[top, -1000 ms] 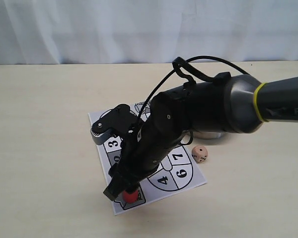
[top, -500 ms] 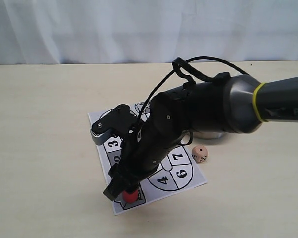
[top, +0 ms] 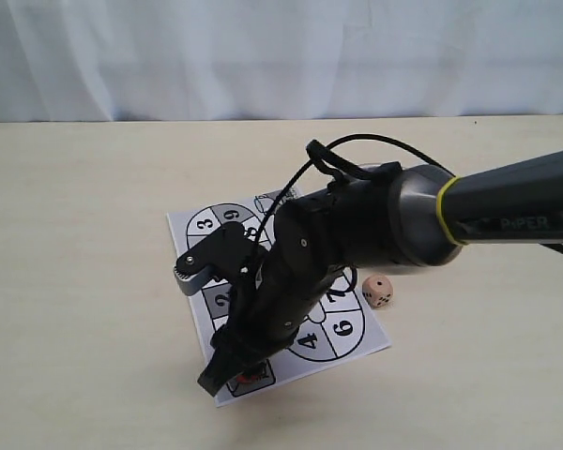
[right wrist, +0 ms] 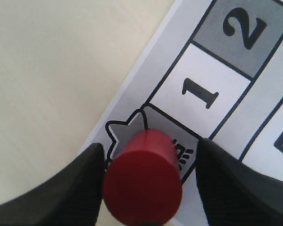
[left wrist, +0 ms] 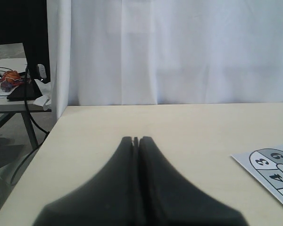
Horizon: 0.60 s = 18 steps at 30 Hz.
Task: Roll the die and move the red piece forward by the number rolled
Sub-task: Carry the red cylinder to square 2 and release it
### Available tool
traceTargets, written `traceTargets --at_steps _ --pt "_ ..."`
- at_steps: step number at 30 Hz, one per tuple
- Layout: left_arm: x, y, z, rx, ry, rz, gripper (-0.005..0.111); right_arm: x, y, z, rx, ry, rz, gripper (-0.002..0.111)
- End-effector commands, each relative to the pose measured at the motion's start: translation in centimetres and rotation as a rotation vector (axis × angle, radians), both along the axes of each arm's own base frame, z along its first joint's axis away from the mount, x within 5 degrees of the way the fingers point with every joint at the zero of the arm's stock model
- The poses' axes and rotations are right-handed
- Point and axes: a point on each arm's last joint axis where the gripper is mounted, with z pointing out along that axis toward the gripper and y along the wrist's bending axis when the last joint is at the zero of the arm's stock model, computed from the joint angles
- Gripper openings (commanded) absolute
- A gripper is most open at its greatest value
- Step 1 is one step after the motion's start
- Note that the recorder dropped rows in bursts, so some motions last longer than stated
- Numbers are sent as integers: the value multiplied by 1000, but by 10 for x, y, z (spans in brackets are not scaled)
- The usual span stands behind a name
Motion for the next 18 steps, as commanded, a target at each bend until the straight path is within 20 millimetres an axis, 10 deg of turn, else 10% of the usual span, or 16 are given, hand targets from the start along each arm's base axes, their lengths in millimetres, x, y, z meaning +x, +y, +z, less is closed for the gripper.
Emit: traceTargets --at_steps 1,3,10,18 --pt "0 0 3 -3 -20 -1 0 1 1 1 7 -12 6 25" --pt "0 0 3 -3 -20 -1 0 2 0 4 4 -28 17 4" --pt "0 0 3 -3 -20 -1 0 13 4 34 123 -216 -7 4" --pt "0 0 3 -3 -20 -1 0 30 13 -3 -19 -18 -27 4"
